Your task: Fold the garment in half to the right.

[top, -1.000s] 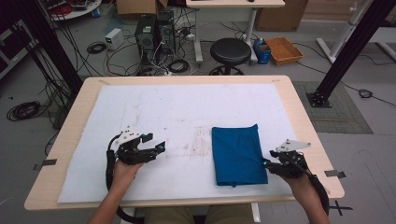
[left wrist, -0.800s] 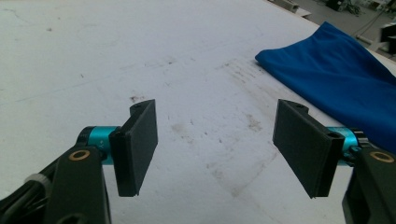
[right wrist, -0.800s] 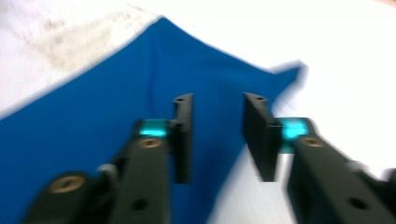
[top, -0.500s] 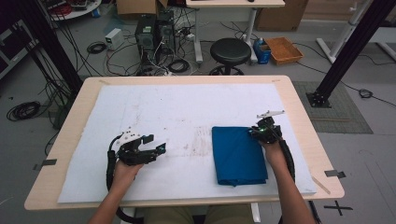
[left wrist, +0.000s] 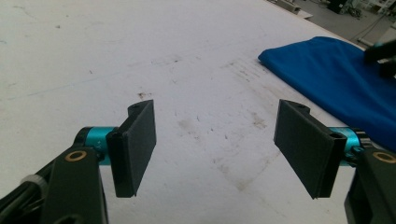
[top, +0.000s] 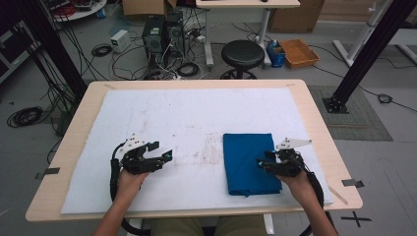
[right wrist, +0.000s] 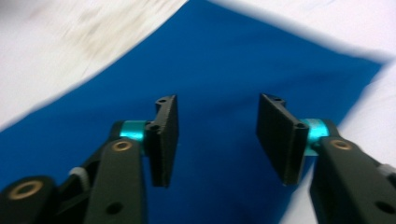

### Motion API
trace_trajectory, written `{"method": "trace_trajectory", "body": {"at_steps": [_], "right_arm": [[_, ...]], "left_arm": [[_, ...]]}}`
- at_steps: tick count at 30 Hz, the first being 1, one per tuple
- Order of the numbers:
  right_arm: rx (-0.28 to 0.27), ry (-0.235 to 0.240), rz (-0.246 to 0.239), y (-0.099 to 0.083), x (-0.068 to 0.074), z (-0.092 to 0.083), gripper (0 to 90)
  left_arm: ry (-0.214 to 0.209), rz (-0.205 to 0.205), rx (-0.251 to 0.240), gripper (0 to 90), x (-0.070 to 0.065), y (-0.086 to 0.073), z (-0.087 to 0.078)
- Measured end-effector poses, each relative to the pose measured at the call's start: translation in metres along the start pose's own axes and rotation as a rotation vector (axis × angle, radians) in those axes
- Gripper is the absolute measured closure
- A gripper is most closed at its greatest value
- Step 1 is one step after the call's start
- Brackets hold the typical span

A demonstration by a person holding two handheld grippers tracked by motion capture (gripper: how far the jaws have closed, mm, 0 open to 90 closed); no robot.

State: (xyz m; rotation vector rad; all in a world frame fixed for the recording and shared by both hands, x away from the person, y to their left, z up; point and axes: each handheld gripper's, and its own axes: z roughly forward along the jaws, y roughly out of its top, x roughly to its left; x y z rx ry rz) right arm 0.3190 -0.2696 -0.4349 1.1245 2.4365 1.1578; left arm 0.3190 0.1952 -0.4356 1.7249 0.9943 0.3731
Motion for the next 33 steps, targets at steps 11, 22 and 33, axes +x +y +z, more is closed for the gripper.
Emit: {"method": "trace_trajectory", "body": {"at_steps": [11, 22, 33], "right_arm": [[0.061, 0.027, -0.228, -0.013, 0.019, 0.004, 25.6], [0.011, -0.096, -0.109, -0.015, -0.006, -0.008, 38.3], [-0.064, -0.082, -0.084, -0.017, -0.010, -0.022, 21.4]], "left_arm": [[0.029, -0.028, -0.020, 22.6, 0.005, 0.000, 0.000], [0.022, -0.020, -0.009, 22.6, 0.003, -0.001, 0.002], [0.036, -0.032, -0.034, 22.6, 0.006, 0.001, 0.000]]}}
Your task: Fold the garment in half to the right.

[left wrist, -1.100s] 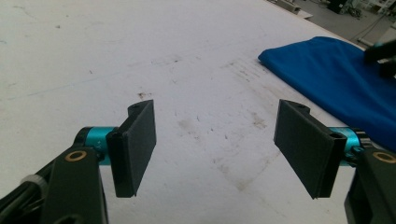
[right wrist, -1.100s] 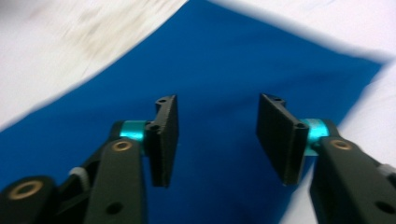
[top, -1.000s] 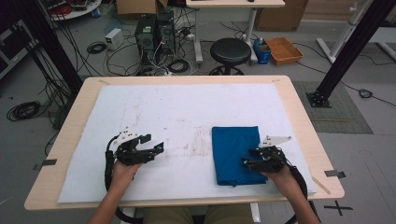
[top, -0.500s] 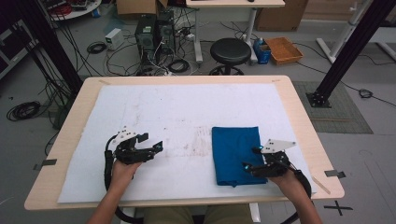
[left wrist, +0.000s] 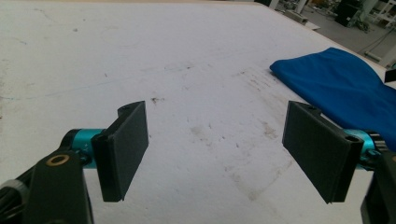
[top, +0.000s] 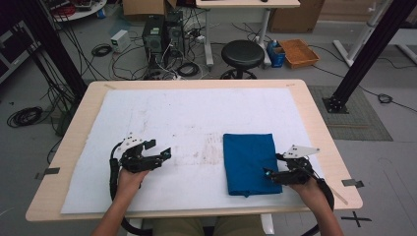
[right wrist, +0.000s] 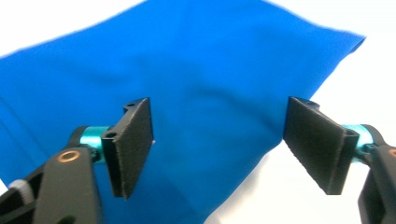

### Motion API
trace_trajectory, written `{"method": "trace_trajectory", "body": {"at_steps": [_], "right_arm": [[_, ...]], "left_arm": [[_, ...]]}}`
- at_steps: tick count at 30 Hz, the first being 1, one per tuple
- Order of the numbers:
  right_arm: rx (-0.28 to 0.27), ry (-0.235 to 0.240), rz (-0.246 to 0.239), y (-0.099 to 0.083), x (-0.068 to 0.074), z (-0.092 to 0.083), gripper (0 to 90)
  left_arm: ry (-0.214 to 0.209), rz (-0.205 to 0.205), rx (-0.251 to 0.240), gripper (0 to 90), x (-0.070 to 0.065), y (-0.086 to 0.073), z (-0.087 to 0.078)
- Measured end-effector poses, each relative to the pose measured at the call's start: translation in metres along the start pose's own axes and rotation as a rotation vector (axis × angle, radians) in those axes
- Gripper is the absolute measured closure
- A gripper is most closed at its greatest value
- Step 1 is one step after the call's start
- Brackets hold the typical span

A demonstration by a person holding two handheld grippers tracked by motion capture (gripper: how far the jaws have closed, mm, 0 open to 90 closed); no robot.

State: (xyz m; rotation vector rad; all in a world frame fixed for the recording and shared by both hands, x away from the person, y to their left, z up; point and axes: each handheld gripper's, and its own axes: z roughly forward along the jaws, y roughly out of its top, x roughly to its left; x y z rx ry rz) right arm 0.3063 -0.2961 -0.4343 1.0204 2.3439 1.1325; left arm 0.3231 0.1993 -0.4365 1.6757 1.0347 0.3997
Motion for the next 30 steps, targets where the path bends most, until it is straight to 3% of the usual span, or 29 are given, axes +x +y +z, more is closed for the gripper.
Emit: {"method": "trace_trajectory", "body": {"at_steps": [5, 9, 13, 21, 30], "right_arm": [[-0.105, -0.110, 0.009, 0.003, -0.008, -0.010, 21.3], [-0.150, -0.193, 0.058, -0.003, -0.018, -0.020, 21.3], [-0.185, -0.245, 0.104, -0.008, -0.026, -0.032, 21.0], [-0.195, -0.278, 0.152, -0.016, -0.032, -0.039, 21.0], [-0.193, -0.267, 0.133, -0.014, -0.029, -0.034, 21.0]], "left_arm": [[0.001, 0.034, -0.035, 22.6, 0.001, 0.001, -0.001], [0.017, 0.120, -0.064, 22.6, 0.002, -0.002, -0.003], [-0.011, 0.104, -0.090, 22.8, 0.006, -0.003, -0.004], [-0.027, 0.109, -0.119, 22.8, 0.005, -0.002, -0.010], [-0.033, 0.113, -0.129, 22.8, 0.006, -0.004, -0.013]]}}
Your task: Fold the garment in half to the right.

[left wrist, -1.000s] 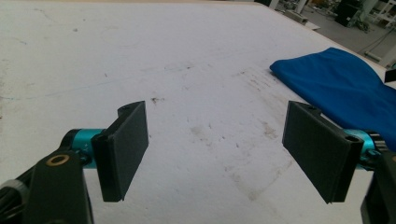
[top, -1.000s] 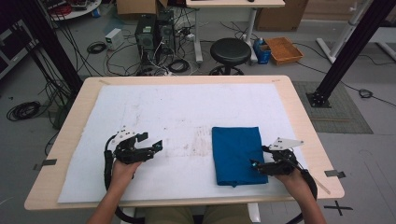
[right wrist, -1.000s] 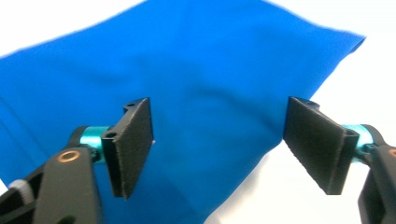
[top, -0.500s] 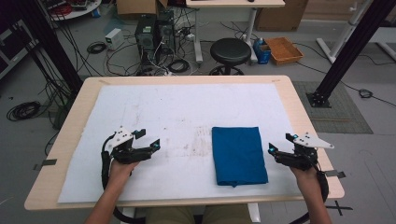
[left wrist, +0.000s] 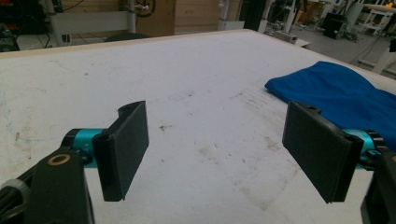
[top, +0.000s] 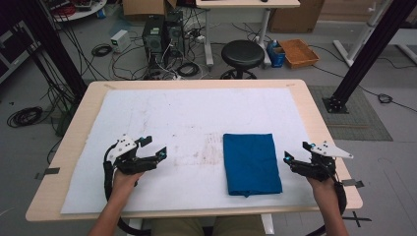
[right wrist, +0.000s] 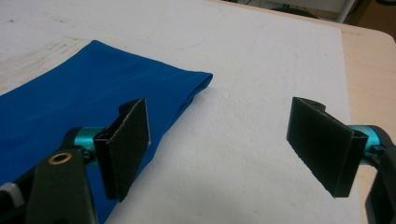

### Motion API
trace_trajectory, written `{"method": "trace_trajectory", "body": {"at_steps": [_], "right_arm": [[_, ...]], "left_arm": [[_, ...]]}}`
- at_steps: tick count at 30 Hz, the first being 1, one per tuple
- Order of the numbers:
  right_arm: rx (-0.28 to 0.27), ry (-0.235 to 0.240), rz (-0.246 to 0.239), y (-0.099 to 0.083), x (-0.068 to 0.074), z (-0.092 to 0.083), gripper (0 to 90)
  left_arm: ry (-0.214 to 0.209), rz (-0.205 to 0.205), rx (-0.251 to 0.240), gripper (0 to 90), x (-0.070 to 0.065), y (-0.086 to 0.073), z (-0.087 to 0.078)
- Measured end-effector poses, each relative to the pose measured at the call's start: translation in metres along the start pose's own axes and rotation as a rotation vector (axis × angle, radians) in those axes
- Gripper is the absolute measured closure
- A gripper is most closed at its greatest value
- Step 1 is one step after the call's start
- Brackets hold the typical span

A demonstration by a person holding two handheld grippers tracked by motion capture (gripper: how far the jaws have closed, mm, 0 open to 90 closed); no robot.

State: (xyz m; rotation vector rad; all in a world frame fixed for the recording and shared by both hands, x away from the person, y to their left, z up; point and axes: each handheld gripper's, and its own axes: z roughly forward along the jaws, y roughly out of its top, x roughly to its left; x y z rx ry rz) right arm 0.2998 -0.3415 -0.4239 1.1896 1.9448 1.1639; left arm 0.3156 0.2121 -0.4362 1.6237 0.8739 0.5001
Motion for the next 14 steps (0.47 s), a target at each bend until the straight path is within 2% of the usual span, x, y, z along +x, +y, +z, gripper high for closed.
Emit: {"method": "trace_trajectory", "body": {"at_steps": [5, 14], "right_arm": [[0.004, -0.001, 0.012, -0.0018, -0.0023, 0.0002, 21.0], [-0.028, -0.024, 0.040, -0.0016, -0.0060, -0.0039, 21.0]], "left_arm": [[0.005, 0.001, -0.004, 22.9, 0.0003, -0.0002, 0.0006], [0.005, -0.003, -0.007, 22.9, 0.0017, -0.0003, -0.0001]]}}
